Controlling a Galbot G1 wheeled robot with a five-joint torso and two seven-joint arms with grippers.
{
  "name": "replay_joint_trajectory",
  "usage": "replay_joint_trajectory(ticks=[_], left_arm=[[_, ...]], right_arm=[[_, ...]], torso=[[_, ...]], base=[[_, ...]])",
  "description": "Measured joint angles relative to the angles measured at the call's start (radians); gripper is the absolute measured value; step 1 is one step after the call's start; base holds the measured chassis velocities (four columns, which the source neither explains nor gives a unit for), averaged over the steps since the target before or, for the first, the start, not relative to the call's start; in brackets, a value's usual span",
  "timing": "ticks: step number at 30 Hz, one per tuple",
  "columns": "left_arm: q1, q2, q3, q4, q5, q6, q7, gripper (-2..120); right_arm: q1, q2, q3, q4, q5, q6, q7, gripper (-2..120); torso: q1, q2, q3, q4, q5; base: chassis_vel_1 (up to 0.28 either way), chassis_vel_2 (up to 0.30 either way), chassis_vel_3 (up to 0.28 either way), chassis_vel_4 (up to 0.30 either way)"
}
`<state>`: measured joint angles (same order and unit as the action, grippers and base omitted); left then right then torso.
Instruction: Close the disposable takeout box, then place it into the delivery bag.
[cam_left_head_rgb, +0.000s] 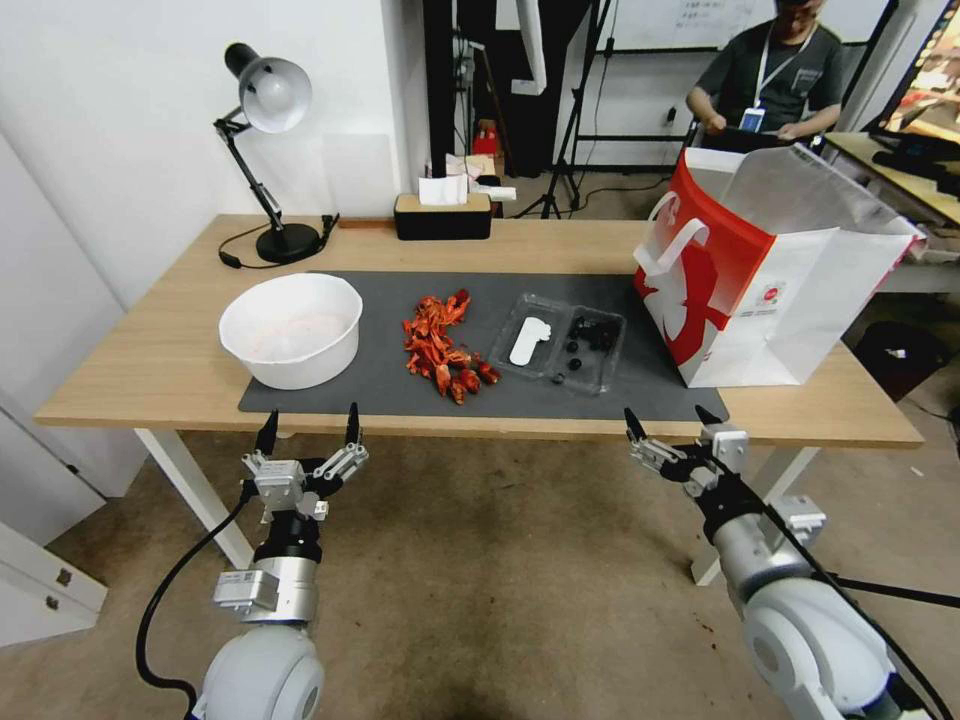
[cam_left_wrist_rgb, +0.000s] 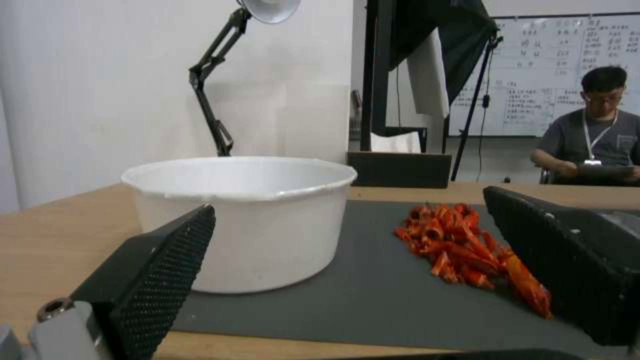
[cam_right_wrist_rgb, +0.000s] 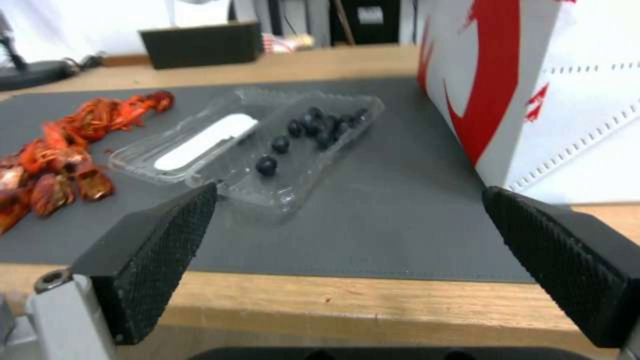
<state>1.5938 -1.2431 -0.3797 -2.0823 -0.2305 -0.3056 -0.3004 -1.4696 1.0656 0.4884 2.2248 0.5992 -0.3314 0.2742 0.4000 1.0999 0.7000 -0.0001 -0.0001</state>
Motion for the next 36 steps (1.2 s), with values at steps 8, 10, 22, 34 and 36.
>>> replay_joint_trajectory(ticks=[8,10,22,34,36], left_arm=[[0.017,-0.001,-0.011,-0.009,0.002,0.000,0.003,100],[0.018,-0.002,-0.013,-0.009,0.002,0.000,0.004,100],[0.018,-0.004,-0.016,0.008,0.003,-0.001,0.005,100],[0.020,-0.006,-0.021,0.012,0.004,-0.010,0.004,100],[0.019,-0.006,-0.021,0.012,0.004,-0.013,0.004,100]], right_arm=[[0.276,-0.186,-0.096,0.014,0.472,-0.265,0.366,100],[0.340,-0.206,-0.124,-0.003,0.560,-0.291,0.429,100],[0.717,-0.188,-0.413,-0.220,0.859,-0.360,0.738,100],[0.889,-0.178,-0.572,-0.312,0.923,-0.399,0.867,100],[0.906,-0.180,-0.586,-0.320,0.934,-0.399,0.879,100]], torso=[[0.000,0.000,0.000,0.0000,0.0000],[0.000,0.000,0.000,0.0000,0.0000],[0.000,0.000,0.000,0.0002,0.0002],[0.000,0.000,0.000,0.0000,0.0000],[0.000,0.000,0.000,0.0001,0.0001]], base=[[0.000,0.000,0.000,0.000],[0.000,0.000,0.000,0.000],[0.000,0.000,0.000,0.000],[0.000,0.000,0.000,0.000],[0.000,0.000,0.000,0.000]])
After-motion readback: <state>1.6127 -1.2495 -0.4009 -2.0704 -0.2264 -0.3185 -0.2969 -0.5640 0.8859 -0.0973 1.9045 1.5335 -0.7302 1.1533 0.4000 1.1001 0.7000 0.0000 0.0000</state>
